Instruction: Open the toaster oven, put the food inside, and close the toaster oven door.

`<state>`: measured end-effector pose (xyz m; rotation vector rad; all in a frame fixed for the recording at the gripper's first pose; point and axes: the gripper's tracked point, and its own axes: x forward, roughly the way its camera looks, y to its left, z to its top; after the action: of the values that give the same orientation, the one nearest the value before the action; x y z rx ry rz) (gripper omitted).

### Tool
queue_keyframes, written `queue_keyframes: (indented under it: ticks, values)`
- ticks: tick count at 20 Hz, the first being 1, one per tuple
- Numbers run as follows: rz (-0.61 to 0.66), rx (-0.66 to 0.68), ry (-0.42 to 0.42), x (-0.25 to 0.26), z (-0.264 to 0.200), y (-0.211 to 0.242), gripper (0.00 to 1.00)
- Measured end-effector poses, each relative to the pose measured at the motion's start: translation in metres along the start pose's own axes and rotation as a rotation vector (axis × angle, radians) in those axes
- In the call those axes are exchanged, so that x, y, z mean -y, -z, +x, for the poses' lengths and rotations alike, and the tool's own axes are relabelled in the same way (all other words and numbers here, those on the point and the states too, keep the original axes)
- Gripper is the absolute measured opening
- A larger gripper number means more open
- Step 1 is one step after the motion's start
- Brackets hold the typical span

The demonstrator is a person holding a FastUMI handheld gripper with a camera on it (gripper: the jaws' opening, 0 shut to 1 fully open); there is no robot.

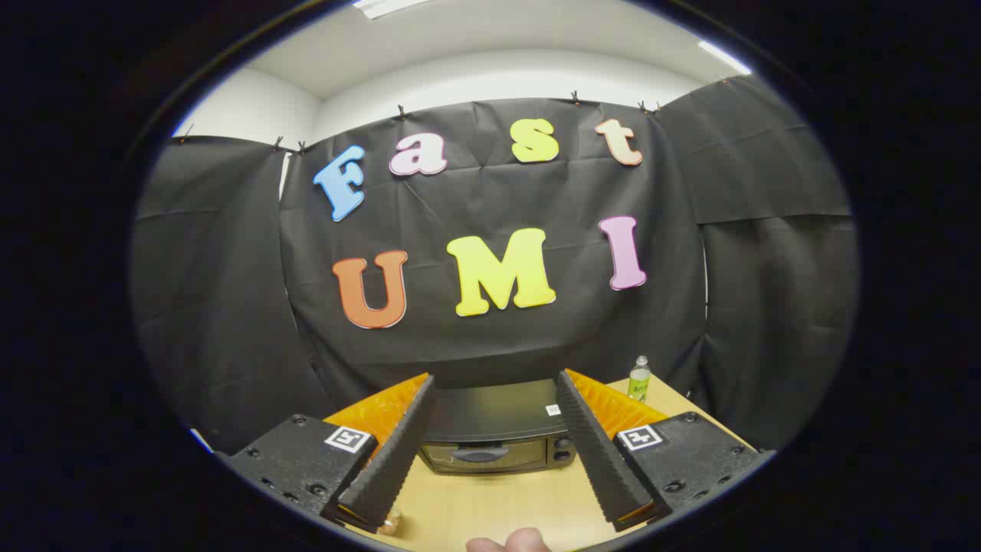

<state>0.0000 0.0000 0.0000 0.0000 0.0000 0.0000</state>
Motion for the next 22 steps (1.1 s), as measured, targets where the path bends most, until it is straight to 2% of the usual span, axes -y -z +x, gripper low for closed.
queue_keyframes:
  ticks: [22]
  values:
    - [0.008,-0.022,0.0,0.0027,-0.0002,0.0044,1.0]
